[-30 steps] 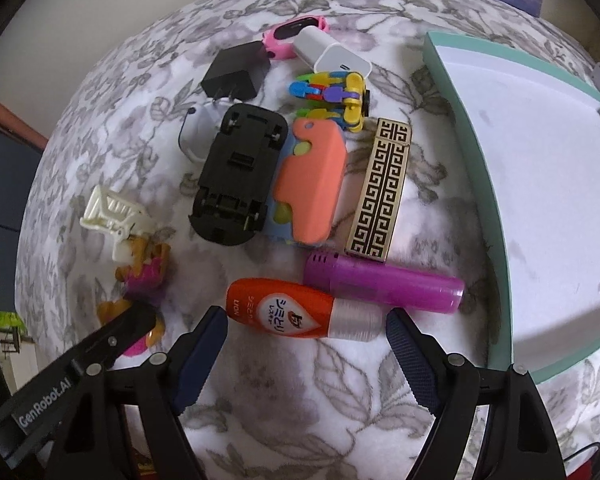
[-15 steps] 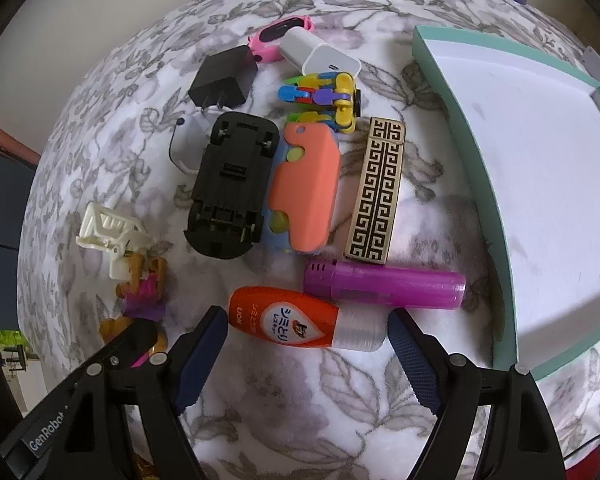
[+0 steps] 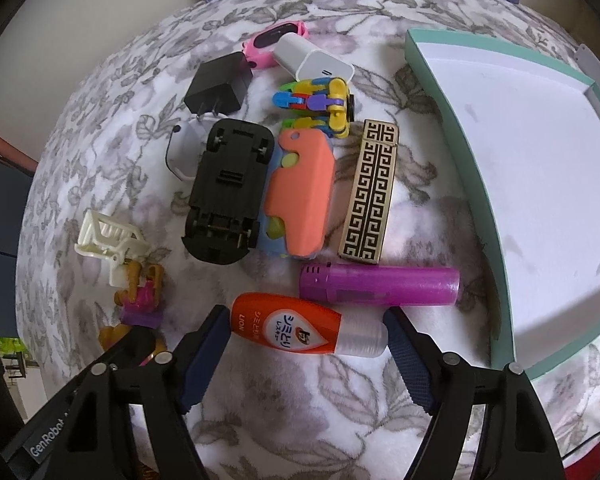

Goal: Organize rigid objects
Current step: 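Grasp the orange glue bottle with the right gripper while the left gripper holds the figure, then carry the figure and glue bottle into the white tray and open both grippers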

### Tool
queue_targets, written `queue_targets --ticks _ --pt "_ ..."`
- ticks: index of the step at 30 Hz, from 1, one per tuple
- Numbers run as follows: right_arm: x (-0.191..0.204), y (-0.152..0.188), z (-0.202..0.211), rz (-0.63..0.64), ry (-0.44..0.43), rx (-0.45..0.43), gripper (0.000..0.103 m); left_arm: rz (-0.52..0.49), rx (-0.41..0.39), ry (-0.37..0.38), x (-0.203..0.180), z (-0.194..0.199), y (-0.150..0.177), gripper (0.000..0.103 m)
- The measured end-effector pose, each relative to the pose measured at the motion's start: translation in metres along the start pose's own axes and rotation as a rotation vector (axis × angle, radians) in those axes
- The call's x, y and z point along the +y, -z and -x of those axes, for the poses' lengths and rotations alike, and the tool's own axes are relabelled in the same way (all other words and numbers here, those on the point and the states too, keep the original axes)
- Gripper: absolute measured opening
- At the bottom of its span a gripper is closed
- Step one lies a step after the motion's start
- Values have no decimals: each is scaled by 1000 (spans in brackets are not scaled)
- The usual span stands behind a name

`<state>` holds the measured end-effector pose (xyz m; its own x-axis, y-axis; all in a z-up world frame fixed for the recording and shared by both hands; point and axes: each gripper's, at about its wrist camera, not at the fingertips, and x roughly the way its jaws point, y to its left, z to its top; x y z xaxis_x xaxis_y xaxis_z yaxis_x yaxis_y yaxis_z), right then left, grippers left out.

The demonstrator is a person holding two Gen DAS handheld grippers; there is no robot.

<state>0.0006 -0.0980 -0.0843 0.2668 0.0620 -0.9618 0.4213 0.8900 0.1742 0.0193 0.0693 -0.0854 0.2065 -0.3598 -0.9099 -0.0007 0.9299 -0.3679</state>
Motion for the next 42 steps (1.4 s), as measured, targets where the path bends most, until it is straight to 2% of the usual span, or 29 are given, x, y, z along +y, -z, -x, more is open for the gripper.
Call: queue_targets --ticks 4,12,16,21,27,32,35,42 --pt "-5 4 2 -8 -21 9 80 -7 -13 4 -1 6 3 43" --pt "-17 8 19 -29 -65 -2 80 -31 -87 25 -15 35 6 43" --pt "-28 7 38 -51 -106 -36 80 -59 -128 5 -30 54 4 43" --pt "-46 -4 65 -85 -113 -95 80 -105 -126 7 -56 65 -1 43" --pt "-79 -21 92 -134 -48 -178 80 -182 -124 -34 -102 72 -6 43" --pt "-114 -36 106 -162 77 -241 80 -250 -116 -60 -151 70 -11 43" --pt "-135 -46 108 -198 115 -251 80 -295 -96 -81 -179 61 -13 43" --pt "-175 -61 107 -268 148 -239 80 -370 -48 -118 -230 26 -11 43"
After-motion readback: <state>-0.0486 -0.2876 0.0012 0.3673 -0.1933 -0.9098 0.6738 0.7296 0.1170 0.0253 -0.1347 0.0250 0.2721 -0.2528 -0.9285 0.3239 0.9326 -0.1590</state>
